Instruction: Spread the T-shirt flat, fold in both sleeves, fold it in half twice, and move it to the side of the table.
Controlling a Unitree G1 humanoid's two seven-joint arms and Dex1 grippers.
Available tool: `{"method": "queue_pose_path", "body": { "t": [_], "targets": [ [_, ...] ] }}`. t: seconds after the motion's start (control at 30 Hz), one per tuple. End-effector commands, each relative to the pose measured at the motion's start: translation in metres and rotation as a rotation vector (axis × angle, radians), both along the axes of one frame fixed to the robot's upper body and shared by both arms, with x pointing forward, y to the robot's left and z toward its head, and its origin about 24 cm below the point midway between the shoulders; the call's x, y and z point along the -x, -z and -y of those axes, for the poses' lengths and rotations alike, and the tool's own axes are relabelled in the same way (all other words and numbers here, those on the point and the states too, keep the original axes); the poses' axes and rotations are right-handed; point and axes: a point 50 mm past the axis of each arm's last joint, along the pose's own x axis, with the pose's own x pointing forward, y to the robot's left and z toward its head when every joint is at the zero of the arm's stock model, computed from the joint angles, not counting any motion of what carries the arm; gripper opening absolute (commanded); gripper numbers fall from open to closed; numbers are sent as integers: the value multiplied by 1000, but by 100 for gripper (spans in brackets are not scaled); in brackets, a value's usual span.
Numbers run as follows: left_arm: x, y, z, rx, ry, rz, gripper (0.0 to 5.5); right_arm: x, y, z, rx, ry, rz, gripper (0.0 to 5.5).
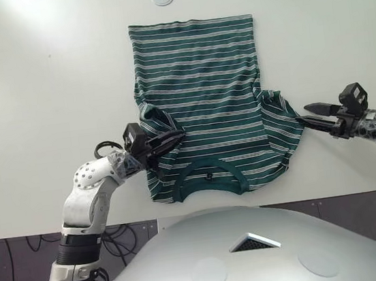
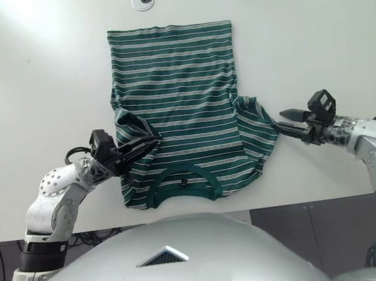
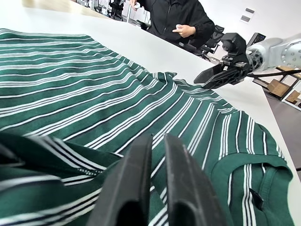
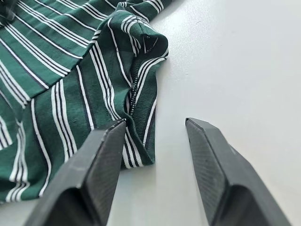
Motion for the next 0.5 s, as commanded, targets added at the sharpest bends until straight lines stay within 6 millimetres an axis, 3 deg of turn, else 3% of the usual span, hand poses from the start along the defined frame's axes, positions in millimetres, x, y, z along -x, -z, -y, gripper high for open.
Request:
{"method": "queue_pose_path", "body": {
  "t": [0.03, 0.2, 0.3, 0.5],
  "targets": [
    [-1, 3, -4, -41, -28, -1, 105, 5, -6, 7, 50, -4, -44, 231],
    [-6, 0, -8, -50, -75, 21, 166, 12, -8, 2, -17, -31, -108, 231],
    [-10, -7, -8, -33, -102, 58, 201, 13, -6, -1, -30, -38, -122, 192],
    [-6, -28, -8, -46, -55, 200, 202, 14, 0, -2, -24, -30, -128, 106]
  ]
}}
